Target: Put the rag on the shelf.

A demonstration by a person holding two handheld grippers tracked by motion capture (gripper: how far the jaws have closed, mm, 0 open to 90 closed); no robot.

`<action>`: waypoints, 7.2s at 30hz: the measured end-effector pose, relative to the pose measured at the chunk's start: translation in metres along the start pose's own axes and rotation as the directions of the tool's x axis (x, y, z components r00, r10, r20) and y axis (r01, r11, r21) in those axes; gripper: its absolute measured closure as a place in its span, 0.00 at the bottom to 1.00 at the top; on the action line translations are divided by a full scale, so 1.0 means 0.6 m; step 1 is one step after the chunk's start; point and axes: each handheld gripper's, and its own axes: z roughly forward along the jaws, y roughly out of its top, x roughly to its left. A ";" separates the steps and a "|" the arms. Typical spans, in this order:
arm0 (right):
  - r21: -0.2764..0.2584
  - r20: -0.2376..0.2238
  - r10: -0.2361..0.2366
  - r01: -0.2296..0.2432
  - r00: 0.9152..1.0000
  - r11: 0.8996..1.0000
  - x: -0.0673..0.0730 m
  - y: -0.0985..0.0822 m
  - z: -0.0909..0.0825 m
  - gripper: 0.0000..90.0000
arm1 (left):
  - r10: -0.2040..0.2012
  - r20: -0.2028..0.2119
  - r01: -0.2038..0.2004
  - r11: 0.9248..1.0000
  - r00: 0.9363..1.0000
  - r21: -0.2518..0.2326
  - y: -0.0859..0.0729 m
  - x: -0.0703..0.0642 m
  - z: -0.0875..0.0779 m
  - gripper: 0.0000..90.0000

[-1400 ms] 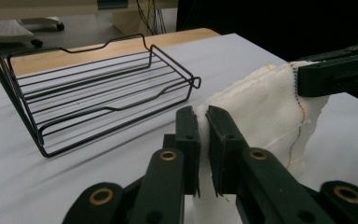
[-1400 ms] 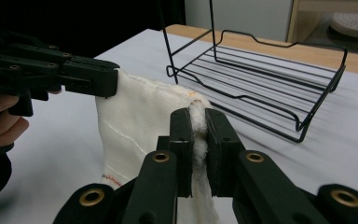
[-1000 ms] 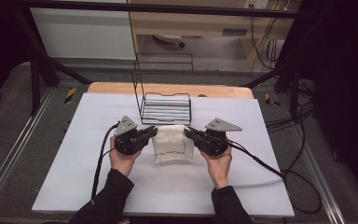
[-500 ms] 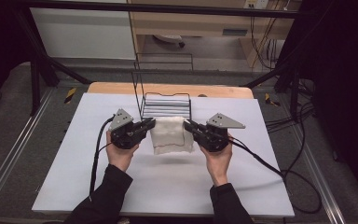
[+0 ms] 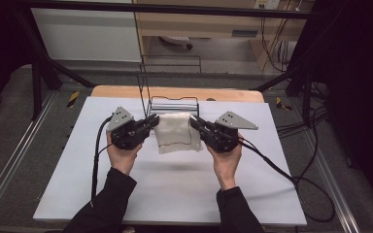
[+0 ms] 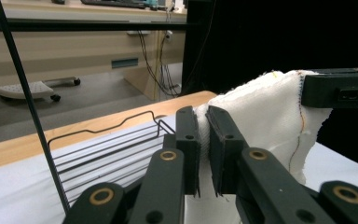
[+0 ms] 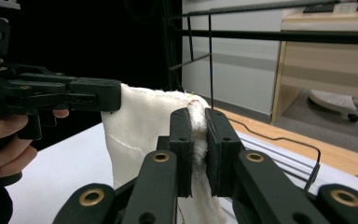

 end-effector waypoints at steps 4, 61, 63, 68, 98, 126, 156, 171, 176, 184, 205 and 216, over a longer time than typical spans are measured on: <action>-0.024 0.000 -0.003 0.003 1.000 1.000 0.002 0.013 0.000 0.91 | 0.001 -0.001 -0.001 1.000 1.000 -0.015 0.009 0.001 -0.003 0.92; -0.206 0.056 -0.062 0.072 0.996 0.976 0.008 0.153 0.024 0.91 | 0.034 -0.043 -0.042 0.978 0.998 -0.205 0.155 0.022 -0.012 0.92; -0.208 0.058 -0.064 0.075 0.996 0.975 0.008 0.159 0.026 0.91 | 0.036 -0.049 -0.046 0.976 0.998 -0.212 0.160 0.025 -0.011 0.92; -0.214 0.060 -0.065 0.077 0.996 0.974 0.007 0.170 0.033 0.91 | 0.032 -0.053 -0.043 0.975 0.998 -0.218 0.170 0.030 -0.009 0.92; -0.251 0.091 -0.068 0.090 0.993 0.964 -0.006 0.236 0.064 0.92 | 0.053 -0.085 -0.072 0.966 0.995 -0.246 0.243 0.053 0.004 0.92; -0.253 0.121 -0.062 0.092 0.991 0.963 -0.036 0.289 0.116 0.92 | 0.049 -0.127 -0.080 0.965 0.991 -0.248 0.303 0.091 0.040 0.92; -0.215 0.150 -0.033 0.065 0.988 0.975 -0.088 0.296 0.173 0.92 | 0.076 -0.167 -0.108 0.975 0.983 -0.194 0.312 0.127 0.097 0.92; -0.163 0.164 -0.050 0.077 0.985 0.984 -0.090 0.273 0.185 0.91 | 0.073 -0.157 -0.097 0.984 0.985 -0.149 0.280 0.141 0.107 0.92; -0.147 0.162 -0.048 0.072 0.986 0.986 -0.091 0.258 0.189 0.91 | 0.068 -0.151 -0.088 0.987 0.986 -0.131 0.264 0.144 0.110 0.92; -0.125 0.162 -0.038 0.059 0.986 0.990 -0.095 0.239 0.190 0.91 | 0.067 -0.142 -0.082 0.991 0.988 -0.102 0.241 0.145 0.117 0.92; -0.098 0.153 -0.036 0.052 0.988 0.994 -0.084 0.207 0.176 0.91 | 0.067 -0.117 -0.076 0.994 0.991 -0.074 0.213 0.132 0.100 0.92; -0.090 0.137 -0.041 0.054 0.990 0.994 -0.072 0.201 0.163 0.91 | 0.074 -0.097 -0.080 0.995 0.993 -0.056 0.205 0.123 0.084 0.92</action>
